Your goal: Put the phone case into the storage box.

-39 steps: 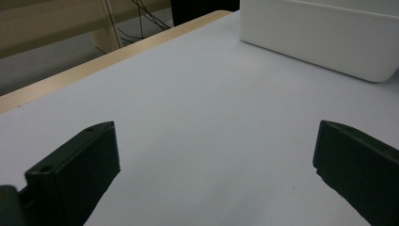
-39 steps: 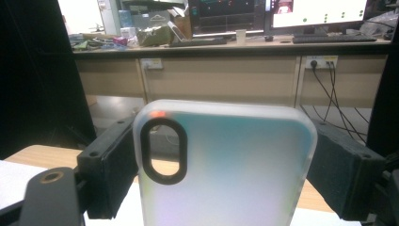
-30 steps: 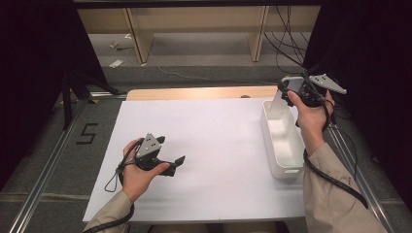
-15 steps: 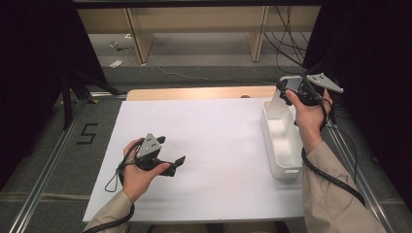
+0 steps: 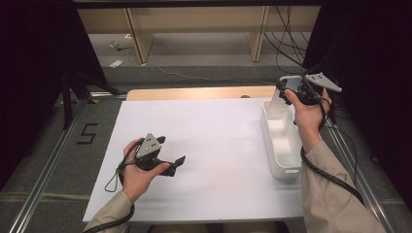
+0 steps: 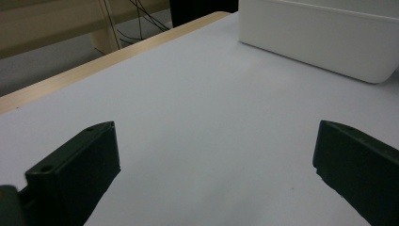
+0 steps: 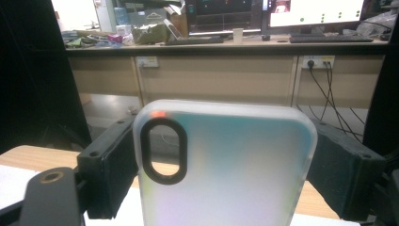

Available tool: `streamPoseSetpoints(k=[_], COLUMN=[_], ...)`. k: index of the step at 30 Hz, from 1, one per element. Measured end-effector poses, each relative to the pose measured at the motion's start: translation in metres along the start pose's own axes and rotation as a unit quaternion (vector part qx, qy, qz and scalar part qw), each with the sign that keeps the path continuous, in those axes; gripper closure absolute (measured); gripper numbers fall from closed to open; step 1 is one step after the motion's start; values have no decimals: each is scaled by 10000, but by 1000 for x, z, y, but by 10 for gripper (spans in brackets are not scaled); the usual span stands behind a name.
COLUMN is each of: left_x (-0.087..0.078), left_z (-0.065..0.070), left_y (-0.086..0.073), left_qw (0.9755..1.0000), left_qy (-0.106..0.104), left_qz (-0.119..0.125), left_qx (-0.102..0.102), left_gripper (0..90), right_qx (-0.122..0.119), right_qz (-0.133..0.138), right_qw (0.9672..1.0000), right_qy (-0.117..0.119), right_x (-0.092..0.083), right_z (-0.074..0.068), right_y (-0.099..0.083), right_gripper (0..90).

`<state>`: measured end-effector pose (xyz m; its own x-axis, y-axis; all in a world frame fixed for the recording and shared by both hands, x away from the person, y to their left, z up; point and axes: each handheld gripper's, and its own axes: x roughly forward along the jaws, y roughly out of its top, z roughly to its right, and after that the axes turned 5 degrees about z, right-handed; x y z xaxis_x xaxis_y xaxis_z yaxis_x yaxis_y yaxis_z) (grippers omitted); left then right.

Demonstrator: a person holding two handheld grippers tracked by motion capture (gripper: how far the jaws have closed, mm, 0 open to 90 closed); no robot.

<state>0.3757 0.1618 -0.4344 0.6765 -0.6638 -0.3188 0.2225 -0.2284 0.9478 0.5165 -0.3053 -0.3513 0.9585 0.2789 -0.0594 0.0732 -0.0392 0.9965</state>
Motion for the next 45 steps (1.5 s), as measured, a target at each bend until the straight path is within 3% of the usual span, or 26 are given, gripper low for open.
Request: streamPoseSetpoints(k=[45], left_x=[-1], left_z=[-1], left_y=[0], left_qw=[10000], left_qy=[-3], left_qz=[30], left_qx=[-37], left_gripper=[6], right_qx=[-87], right_qz=[-336], right_qw=[9993], right_qy=[-141], right_x=[18], right_z=[9], right_y=[-5], right_gripper=[179])
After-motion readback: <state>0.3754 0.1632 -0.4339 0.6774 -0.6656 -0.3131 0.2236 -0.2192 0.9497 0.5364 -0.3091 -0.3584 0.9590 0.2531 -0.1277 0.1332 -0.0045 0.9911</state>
